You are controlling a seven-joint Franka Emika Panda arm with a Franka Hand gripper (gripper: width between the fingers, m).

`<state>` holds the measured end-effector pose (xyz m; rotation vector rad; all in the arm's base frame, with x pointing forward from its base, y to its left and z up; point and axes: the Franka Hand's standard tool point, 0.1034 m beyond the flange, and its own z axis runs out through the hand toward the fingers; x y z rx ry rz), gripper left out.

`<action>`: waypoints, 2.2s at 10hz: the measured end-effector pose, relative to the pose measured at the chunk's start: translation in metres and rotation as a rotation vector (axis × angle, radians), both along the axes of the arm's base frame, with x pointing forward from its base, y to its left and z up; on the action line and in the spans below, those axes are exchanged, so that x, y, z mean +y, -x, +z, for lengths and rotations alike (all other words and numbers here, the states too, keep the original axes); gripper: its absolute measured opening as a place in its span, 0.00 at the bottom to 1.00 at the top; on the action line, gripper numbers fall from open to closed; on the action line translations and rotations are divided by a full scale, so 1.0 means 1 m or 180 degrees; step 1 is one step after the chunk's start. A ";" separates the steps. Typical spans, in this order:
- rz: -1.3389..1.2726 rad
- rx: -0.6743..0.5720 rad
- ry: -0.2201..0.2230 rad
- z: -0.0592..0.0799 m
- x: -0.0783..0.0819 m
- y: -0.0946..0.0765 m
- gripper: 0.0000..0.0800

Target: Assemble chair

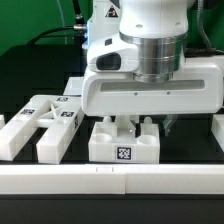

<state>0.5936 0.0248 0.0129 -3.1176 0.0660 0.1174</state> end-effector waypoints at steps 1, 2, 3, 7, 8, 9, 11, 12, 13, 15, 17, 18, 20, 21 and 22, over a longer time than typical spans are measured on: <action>0.0001 0.0000 0.0000 0.000 0.000 0.000 0.10; 0.0002 0.0000 0.0000 0.000 0.000 0.000 0.04; 0.0002 0.0000 0.0000 0.000 0.000 0.000 0.04; 0.0002 0.0000 0.0000 0.000 0.000 0.000 0.04; 0.0002 0.0000 0.0000 0.000 0.000 0.000 0.04; 0.0006 0.0000 -0.0001 0.000 0.001 0.000 0.04; 0.0033 -0.0025 -0.0011 0.000 0.018 -0.007 0.04; 0.0050 -0.0047 -0.0017 0.000 0.025 -0.016 0.04; 0.0060 -0.0069 -0.0029 0.000 0.034 -0.026 0.04; 0.0099 -0.0111 -0.0038 0.001 0.047 -0.040 0.04; 0.0119 -0.0119 -0.0042 0.001 0.057 -0.047 0.04; 0.0122 -0.0120 -0.0042 0.001 0.062 -0.047 0.04; 0.0073 -0.0108 -0.0035 0.001 0.081 -0.051 0.04; 0.0078 -0.0090 -0.0032 0.001 0.087 -0.051 0.04; 0.0082 -0.0075 -0.0027 0.001 0.088 -0.051 0.04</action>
Offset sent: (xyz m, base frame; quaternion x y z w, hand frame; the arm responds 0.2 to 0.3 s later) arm 0.0000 0.0000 0.0000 0.0000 0.0000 0.0000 1.0000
